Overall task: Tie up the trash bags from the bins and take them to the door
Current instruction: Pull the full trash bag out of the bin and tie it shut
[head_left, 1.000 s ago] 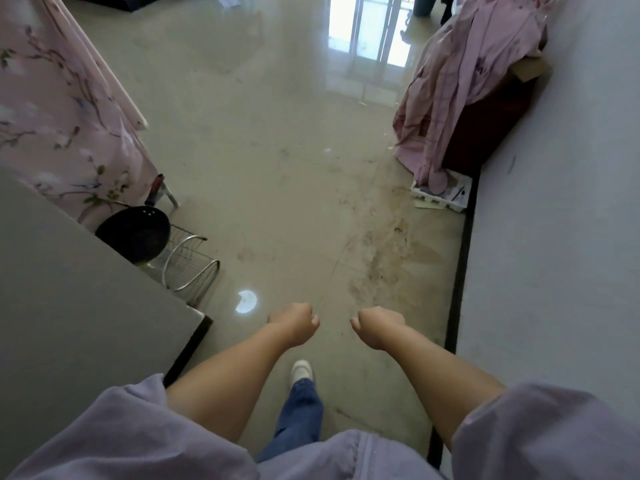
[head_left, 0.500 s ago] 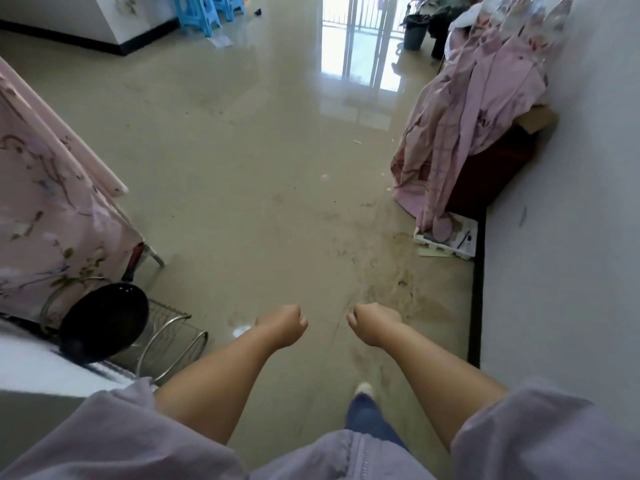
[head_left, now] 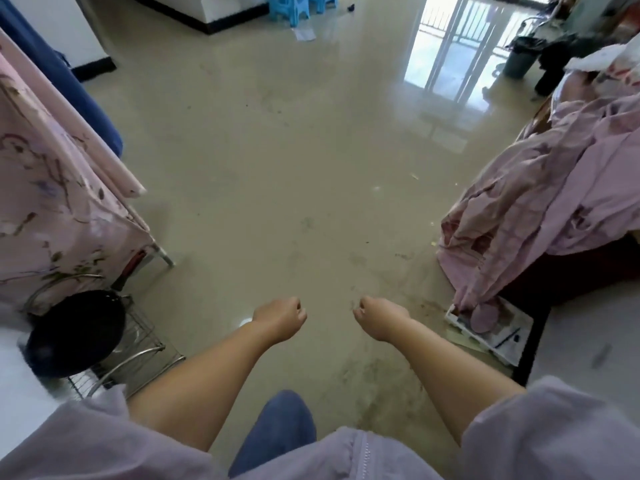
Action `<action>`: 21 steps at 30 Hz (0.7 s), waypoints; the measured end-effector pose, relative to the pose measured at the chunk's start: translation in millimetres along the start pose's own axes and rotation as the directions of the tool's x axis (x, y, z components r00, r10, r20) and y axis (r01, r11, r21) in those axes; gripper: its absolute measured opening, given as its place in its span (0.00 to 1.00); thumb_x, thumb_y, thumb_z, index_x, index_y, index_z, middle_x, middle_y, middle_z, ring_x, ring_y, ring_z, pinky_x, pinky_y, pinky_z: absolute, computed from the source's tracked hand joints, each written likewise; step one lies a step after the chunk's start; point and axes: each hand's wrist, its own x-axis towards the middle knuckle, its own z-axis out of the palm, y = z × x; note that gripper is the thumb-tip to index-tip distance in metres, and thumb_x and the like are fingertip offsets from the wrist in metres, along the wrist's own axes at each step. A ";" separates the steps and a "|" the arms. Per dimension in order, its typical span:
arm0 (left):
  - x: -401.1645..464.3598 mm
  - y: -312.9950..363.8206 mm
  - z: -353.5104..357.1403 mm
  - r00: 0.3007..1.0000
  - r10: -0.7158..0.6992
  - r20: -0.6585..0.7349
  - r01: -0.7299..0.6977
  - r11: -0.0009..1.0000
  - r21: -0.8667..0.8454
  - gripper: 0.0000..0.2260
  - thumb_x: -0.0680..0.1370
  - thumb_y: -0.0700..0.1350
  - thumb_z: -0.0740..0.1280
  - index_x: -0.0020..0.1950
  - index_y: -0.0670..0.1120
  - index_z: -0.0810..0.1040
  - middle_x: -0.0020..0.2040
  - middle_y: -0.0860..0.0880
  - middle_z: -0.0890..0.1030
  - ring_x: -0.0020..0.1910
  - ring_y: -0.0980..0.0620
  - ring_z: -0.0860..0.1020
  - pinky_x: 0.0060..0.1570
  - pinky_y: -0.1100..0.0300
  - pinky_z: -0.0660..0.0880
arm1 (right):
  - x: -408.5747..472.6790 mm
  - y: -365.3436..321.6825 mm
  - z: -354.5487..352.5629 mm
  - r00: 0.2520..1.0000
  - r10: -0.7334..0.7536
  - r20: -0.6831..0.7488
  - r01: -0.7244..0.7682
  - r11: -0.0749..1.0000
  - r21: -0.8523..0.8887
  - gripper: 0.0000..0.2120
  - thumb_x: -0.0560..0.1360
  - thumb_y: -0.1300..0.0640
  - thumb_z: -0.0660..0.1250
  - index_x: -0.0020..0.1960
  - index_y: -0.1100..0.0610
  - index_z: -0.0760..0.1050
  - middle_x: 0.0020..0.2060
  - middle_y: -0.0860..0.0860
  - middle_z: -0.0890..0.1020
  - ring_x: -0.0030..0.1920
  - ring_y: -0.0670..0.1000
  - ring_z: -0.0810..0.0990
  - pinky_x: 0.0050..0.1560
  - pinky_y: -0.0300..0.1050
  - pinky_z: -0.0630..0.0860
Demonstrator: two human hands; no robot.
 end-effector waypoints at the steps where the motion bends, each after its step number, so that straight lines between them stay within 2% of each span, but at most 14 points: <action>1: 12.9 0.3 -10.5 1.000 -0.014 -0.027 0.014 1.000 0.000 0.16 0.79 0.51 0.53 0.57 0.45 0.75 0.55 0.44 0.80 0.54 0.42 0.78 0.48 0.56 0.72 | 17.3 -2.2 -12.7 1.000 -0.030 0.003 0.030 0.999 -0.021 0.21 0.81 0.47 0.47 0.64 0.58 0.67 0.62 0.57 0.75 0.59 0.59 0.75 0.56 0.53 0.74; 3: 41.0 -2.5 -33.5 0.996 -0.042 -0.072 0.042 0.999 -0.006 0.16 0.80 0.50 0.53 0.58 0.45 0.75 0.57 0.43 0.79 0.55 0.42 0.77 0.50 0.56 0.72 | 48.8 -11.4 -40.6 0.997 -0.082 -0.009 0.082 0.996 -0.036 0.21 0.81 0.47 0.47 0.66 0.58 0.67 0.62 0.58 0.75 0.60 0.59 0.75 0.56 0.52 0.73; 8: 117.9 -18.3 -85.7 0.994 -0.076 -0.083 0.072 0.996 -0.049 0.17 0.80 0.51 0.53 0.58 0.45 0.76 0.56 0.43 0.80 0.54 0.43 0.77 0.50 0.56 0.72 | 132.2 -42.4 -105.0 0.984 -0.176 -0.013 0.173 0.978 -0.118 0.22 0.81 0.47 0.48 0.68 0.58 0.65 0.64 0.58 0.73 0.62 0.59 0.74 0.57 0.52 0.72; 13: 218.5 -48.3 -181.7 0.988 -0.074 -0.135 0.069 0.997 -0.041 0.17 0.80 0.52 0.53 0.53 0.44 0.77 0.52 0.44 0.81 0.51 0.43 0.79 0.44 0.58 0.70 | 229.0 -85.7 -196.5 0.977 -0.213 -0.019 0.206 0.959 -0.196 0.20 0.82 0.49 0.48 0.69 0.57 0.65 0.65 0.57 0.72 0.63 0.59 0.74 0.57 0.53 0.72; 21: 341.5 -89.8 -308.5 0.976 -0.108 -0.191 0.098 0.993 -0.058 0.16 0.80 0.51 0.53 0.51 0.43 0.76 0.50 0.44 0.80 0.51 0.43 0.78 0.42 0.58 0.68 | 361.0 -146.6 -317.2 0.965 -0.261 -0.033 0.248 0.946 -0.208 0.21 0.81 0.47 0.48 0.67 0.57 0.66 0.63 0.57 0.74 0.61 0.59 0.75 0.56 0.52 0.72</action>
